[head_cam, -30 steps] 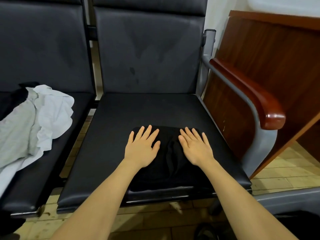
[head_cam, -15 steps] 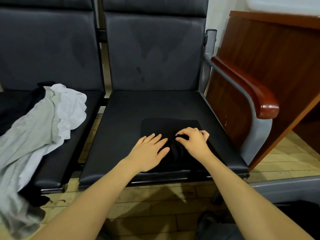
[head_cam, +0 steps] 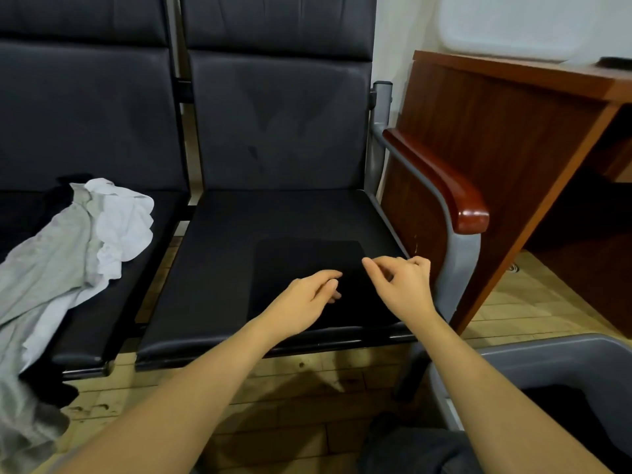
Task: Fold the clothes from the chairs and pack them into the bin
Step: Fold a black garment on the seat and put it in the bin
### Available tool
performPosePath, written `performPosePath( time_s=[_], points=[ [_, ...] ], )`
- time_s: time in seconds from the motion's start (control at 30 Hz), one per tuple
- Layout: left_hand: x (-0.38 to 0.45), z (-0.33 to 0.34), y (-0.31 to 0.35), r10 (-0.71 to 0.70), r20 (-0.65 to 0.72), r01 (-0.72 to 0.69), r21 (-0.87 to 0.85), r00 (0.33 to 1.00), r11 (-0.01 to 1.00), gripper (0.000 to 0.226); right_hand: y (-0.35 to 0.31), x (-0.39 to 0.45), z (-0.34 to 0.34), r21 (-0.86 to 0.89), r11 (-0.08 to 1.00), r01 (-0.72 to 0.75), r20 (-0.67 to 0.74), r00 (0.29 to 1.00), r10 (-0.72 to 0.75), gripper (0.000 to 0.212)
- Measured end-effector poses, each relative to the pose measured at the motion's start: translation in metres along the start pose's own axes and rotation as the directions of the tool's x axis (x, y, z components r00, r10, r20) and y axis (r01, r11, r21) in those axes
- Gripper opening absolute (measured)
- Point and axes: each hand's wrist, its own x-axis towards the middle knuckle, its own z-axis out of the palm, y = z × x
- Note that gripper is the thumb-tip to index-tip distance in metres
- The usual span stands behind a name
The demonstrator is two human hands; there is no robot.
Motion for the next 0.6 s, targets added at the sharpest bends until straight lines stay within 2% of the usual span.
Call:
performPosePath(
  time_s=[0.03,0.1,0.13,0.2,0.3,0.37,0.43,0.53,0.6],
  points=[
    [0.000,0.000,-0.001,0.006,-0.057,-0.001,0.085,0.998,0.996,0.038,-0.003,0.001,0.004,-0.023,0.999,0.037,-0.001,0.999,-0.037,0.025],
    [0.001,-0.001,-0.008,0.050,-0.157,0.015,0.392,0.986,0.920,0.039,-0.008,0.005,0.013,-0.028,0.996,0.079,0.069,0.995,-0.077,0.020],
    [0.001,-0.001,-0.014,0.047,-0.171,0.049,0.515,0.984,0.856,0.042,-0.012,0.006,0.017,-0.016,0.996,0.084,0.126,0.989,-0.081,0.023],
    [0.000,-0.001,-0.025,-0.059,-0.137,0.133,0.626,0.989,0.768,0.051,-0.019,0.007,0.024,0.000,0.997,0.081,0.233,0.969,-0.078,0.031],
    [-0.005,-0.002,-0.037,-0.243,-0.018,0.192,0.671,0.970,0.716,0.061,-0.015,0.002,0.032,-0.088,0.989,0.117,0.455,0.888,-0.064,0.048],
    [-0.008,-0.005,-0.041,-0.308,0.020,0.212,0.684,0.951,0.698,0.062,-0.002,-0.004,0.033,-0.192,0.977,0.093,0.628,0.777,0.049,0.060],
    [-0.013,-0.011,-0.043,-0.336,0.032,0.225,0.681,0.941,0.697,0.063,0.010,-0.010,0.029,-0.262,0.965,0.027,0.696,0.698,0.169,0.067],
    [-0.020,-0.017,-0.044,-0.333,0.035,0.224,0.673,0.942,0.705,0.064,0.015,-0.016,0.022,-0.304,0.953,0.018,0.705,0.677,0.212,0.070],
    [-0.023,-0.022,-0.041,-0.317,0.030,0.213,0.679,0.948,0.702,0.065,0.010,-0.018,0.016,-0.349,0.934,0.073,0.689,0.696,0.203,0.071]
  ],
)
